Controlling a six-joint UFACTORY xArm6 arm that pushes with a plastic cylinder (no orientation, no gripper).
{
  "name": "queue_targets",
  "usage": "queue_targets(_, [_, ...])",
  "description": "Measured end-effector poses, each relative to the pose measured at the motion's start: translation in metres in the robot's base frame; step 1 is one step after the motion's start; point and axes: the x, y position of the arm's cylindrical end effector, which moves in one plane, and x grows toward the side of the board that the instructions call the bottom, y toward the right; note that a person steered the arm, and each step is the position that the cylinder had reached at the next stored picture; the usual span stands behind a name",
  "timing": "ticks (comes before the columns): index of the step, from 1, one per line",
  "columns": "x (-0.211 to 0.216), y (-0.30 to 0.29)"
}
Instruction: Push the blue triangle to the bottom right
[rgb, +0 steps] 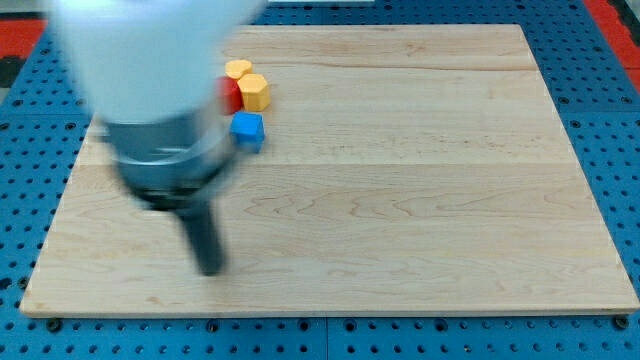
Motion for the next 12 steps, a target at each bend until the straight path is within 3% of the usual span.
queue_targets(1, [-0.035,-0.099])
queue_targets(2, [-0.062,-0.127])
queue_targets(7, [-0.061,-0.143])
queue_targets(8, [-0.103,-0.086])
queue_targets(10, [-0.104,0.108])
queue_targets(11, [-0.11,0.171])
queue_targets(12, [-0.127,0.171])
